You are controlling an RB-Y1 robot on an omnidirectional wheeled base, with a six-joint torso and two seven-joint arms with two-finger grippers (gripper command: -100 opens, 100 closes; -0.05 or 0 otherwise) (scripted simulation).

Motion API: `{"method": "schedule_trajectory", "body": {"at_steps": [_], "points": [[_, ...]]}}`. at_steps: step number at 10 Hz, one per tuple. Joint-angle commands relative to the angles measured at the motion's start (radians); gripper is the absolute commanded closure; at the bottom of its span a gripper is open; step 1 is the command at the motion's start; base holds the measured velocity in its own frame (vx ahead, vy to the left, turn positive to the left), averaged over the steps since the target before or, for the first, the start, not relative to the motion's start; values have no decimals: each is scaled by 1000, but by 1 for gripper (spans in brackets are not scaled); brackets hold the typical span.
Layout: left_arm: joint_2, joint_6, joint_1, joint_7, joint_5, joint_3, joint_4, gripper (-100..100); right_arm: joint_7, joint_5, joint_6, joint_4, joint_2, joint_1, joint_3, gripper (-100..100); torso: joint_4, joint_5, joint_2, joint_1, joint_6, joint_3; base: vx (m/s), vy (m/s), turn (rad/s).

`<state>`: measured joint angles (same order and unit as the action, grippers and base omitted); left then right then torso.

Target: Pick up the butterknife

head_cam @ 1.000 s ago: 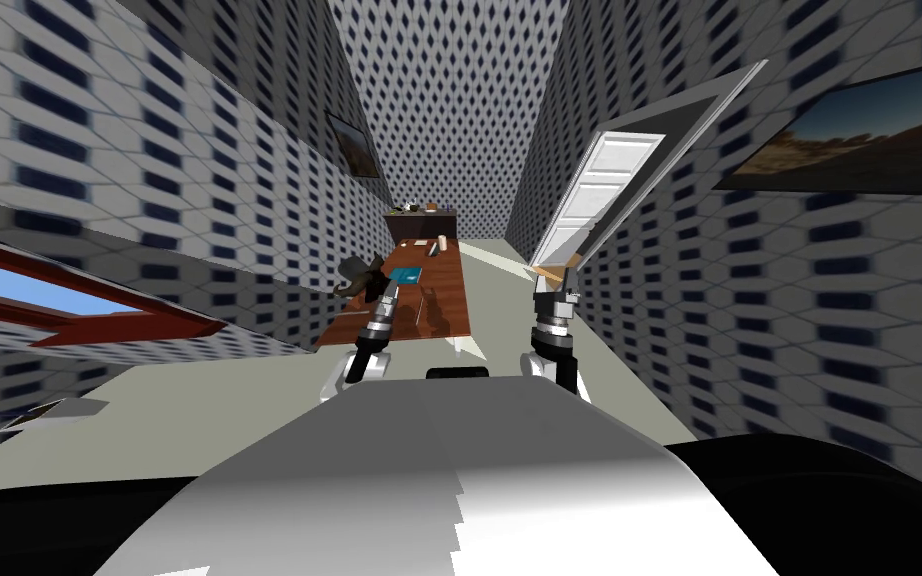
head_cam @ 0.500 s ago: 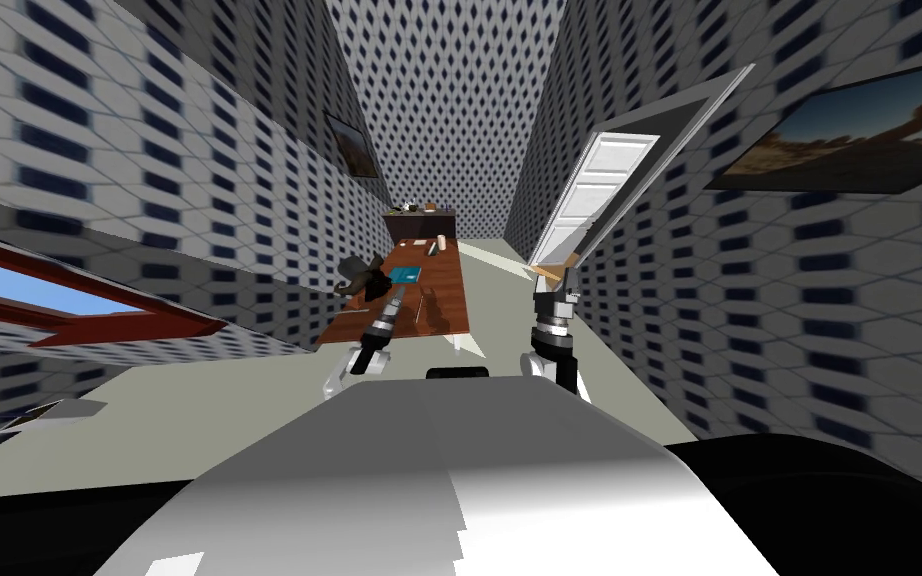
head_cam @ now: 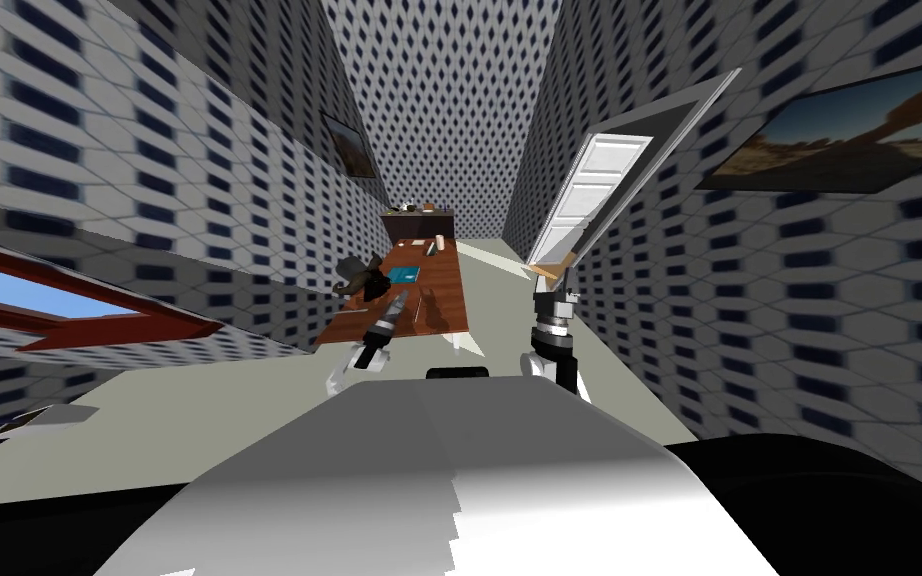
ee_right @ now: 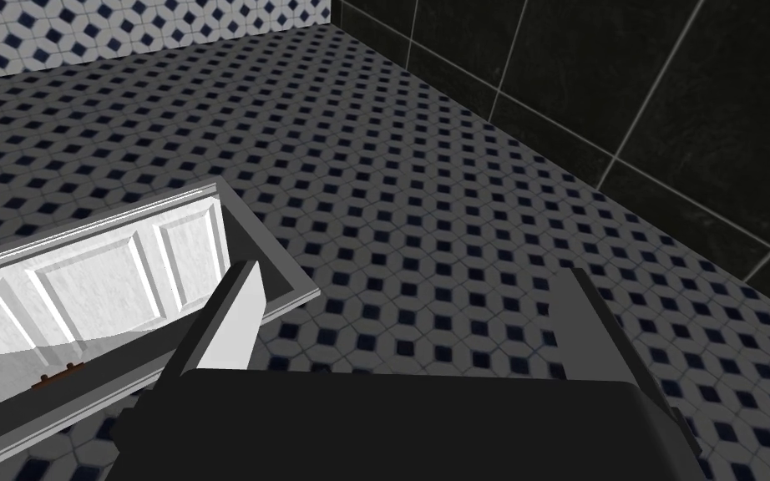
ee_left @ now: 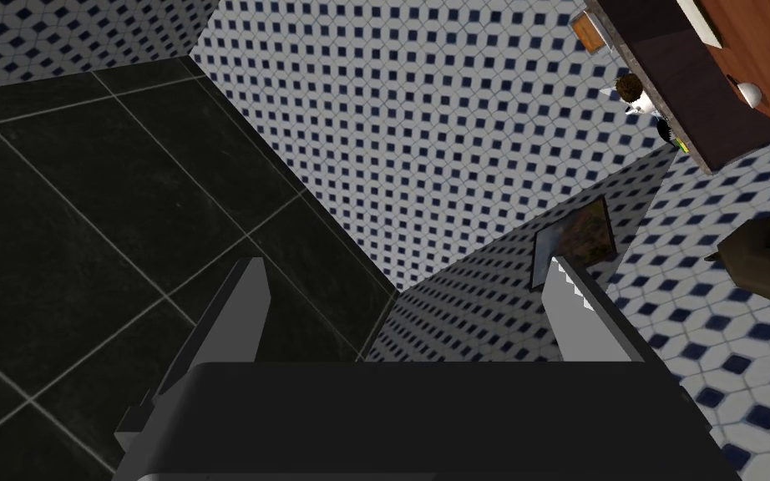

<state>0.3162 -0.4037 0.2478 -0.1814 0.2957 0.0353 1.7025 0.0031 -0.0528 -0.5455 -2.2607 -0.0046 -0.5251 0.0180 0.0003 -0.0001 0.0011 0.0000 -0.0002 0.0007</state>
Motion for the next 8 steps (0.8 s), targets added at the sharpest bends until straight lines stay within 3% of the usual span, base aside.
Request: {"method": "schedule_trajectory", "body": {"at_steps": [1, 8], "points": [[15, 21, -25, -15, 19, 1, -50, -100, 0, 0, 0, 0, 0, 0, 0, 0, 0, 0, 0, 0, 0, 0, -24, -8, -49], [57, 80, -86, -52, 62, 3, -208, -100, 0, 0, 0, 0, 0, 0, 0, 0, 0, 0, -1, 0, 0, 0, -13, -4, -54]]}}
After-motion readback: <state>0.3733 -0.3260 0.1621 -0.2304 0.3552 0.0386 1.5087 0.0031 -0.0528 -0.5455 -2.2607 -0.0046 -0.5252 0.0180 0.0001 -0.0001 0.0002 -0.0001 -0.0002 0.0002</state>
